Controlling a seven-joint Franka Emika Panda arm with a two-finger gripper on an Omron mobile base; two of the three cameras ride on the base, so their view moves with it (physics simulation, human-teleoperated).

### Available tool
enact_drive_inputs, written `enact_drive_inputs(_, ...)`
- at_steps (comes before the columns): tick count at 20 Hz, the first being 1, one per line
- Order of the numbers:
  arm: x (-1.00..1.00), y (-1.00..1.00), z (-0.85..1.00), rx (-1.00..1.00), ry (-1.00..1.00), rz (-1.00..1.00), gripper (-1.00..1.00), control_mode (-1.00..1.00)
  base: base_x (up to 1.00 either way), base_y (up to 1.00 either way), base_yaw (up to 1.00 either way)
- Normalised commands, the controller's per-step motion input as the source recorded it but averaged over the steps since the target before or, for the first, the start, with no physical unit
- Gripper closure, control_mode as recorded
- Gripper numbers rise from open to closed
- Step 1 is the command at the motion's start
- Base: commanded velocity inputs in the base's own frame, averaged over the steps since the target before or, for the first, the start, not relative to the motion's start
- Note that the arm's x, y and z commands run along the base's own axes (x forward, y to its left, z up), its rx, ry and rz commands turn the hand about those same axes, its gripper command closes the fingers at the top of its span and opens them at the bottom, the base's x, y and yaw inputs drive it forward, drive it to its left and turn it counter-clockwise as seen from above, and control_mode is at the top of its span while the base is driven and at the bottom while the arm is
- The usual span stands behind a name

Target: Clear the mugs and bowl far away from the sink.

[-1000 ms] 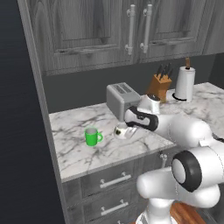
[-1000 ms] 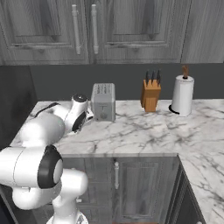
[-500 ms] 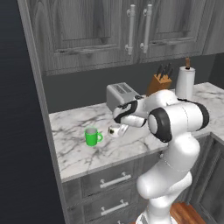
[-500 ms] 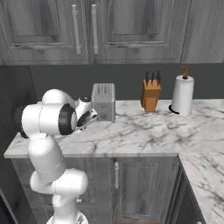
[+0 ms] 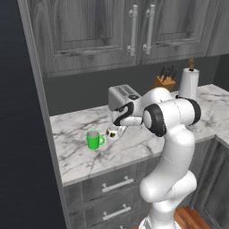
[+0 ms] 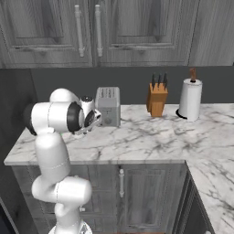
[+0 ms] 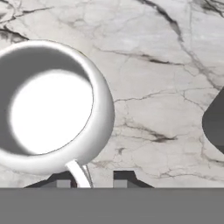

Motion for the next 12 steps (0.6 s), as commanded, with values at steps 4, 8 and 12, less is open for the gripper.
enact_drive_inputs(4,0.0,0.04,-0.27,-0.09,-0.03,0.03,-1.0,-1.0,0.0,0.0,0.0)
enact_drive_inputs(8,-0.26,0.02,0.18,-0.01,-0.05,0.02,-1.0,-1.0,0.0,0.0,0.0)
enact_drive_inputs(12,-0.6,0.0,0.71,0.0,-0.1,0.02,-1.0,-1.0,0.0,0.0,0.0)
